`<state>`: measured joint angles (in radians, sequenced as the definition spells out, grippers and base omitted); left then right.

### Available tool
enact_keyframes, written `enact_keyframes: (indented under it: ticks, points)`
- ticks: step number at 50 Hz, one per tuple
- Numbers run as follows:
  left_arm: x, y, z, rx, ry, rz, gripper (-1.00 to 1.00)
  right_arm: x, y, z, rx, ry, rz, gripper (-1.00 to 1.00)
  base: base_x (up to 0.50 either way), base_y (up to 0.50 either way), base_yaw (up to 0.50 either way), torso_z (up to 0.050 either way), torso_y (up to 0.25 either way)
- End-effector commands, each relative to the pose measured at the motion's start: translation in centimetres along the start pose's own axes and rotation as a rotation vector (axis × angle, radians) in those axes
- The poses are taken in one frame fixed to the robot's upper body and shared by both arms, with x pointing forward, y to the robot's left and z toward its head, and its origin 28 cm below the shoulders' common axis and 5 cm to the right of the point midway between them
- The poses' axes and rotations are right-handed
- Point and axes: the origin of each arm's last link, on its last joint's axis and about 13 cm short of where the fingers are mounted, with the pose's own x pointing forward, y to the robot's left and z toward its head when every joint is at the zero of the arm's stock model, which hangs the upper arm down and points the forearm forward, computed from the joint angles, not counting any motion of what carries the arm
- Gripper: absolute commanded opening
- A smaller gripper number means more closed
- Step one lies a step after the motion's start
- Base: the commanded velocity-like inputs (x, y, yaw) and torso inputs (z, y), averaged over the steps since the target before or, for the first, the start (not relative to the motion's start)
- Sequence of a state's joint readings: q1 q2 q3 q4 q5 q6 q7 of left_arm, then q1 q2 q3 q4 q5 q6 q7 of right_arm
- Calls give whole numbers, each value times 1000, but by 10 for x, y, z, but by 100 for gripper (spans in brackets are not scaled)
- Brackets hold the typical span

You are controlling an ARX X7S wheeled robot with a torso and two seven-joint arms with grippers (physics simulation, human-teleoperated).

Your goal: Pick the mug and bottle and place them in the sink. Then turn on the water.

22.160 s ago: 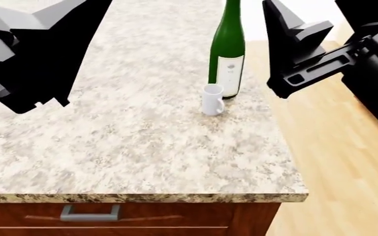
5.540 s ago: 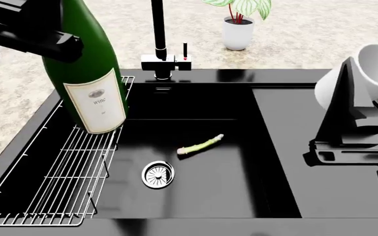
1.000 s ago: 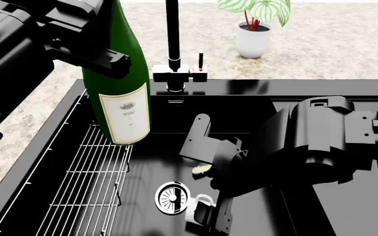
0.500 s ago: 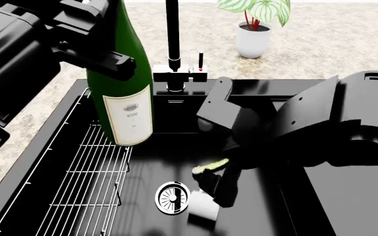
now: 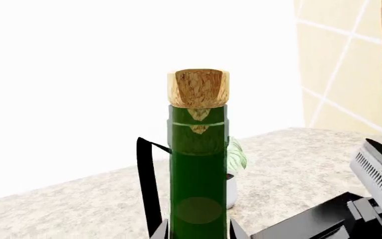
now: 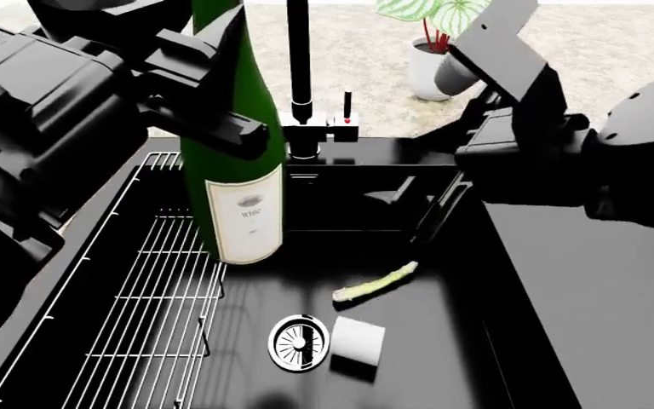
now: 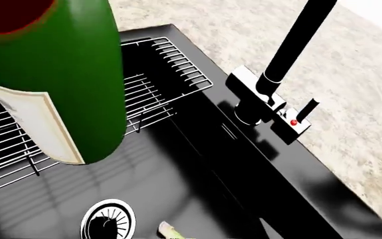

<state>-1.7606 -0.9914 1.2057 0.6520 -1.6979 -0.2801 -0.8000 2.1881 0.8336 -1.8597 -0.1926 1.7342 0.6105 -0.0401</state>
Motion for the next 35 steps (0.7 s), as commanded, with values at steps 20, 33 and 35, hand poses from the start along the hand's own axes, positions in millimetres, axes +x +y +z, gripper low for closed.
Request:
enact_keyframes:
  ticks: [20, 33, 35]
  points:
    - [6, -11, -27, -56, 41, -38, -100, -59, -25, 2, 61, -417, -381, 100, 47, 0, 3, 0, 1]
    - [11, -16, -57, -57, 159, -81, -100, -55, -27, 15, 21, -511, -456, 100, 48, 0, 7, 1, 1]
    - [11, -17, -63, -61, 200, -112, -100, -55, -26, 15, 17, -514, -449, 100, 49, 0, 8, 0, 0]
